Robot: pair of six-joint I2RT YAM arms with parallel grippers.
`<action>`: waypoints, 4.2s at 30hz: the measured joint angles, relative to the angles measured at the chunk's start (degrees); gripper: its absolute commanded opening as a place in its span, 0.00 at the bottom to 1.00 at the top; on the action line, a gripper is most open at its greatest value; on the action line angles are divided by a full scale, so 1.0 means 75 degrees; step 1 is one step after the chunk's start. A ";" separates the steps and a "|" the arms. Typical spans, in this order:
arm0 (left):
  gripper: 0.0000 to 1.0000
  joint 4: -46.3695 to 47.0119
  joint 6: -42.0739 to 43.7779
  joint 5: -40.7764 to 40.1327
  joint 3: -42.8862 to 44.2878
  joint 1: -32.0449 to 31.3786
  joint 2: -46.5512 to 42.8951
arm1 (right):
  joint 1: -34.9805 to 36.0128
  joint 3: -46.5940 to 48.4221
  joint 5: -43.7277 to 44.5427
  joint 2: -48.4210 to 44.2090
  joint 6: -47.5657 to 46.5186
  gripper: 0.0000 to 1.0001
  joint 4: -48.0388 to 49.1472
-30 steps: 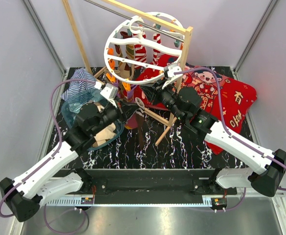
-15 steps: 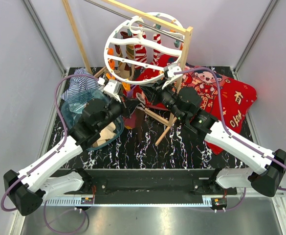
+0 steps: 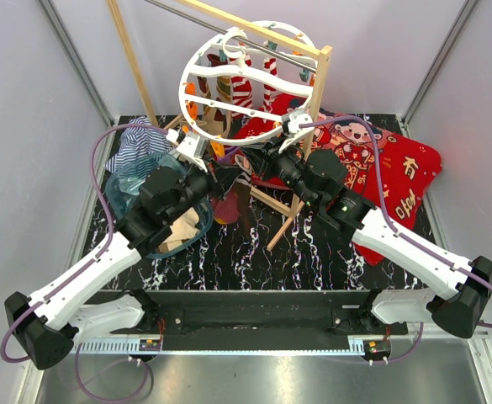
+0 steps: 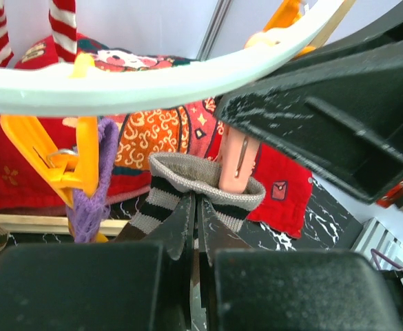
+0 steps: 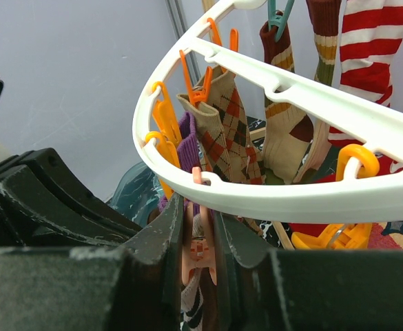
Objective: Clip the socks to the hanger
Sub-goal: Clamp the sock onto the hanger, then open the clamp at the hanger.
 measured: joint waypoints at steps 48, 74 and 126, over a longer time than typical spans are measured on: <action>0.03 -0.0874 0.0609 -0.1798 0.0749 0.0816 0.0286 | 0.0000 -0.0402 -0.0259 -0.1020 -0.1014 0.77 -0.0810; 0.04 -0.1107 0.0743 -0.1539 0.0799 0.1355 0.0268 | 0.0000 0.0251 -0.1486 0.0294 -0.2483 0.74 -0.0047; 0.35 -0.1376 0.1323 -0.1364 0.1131 0.1364 0.0321 | 0.0000 0.0446 -0.1107 0.0653 -0.0391 0.07 0.0775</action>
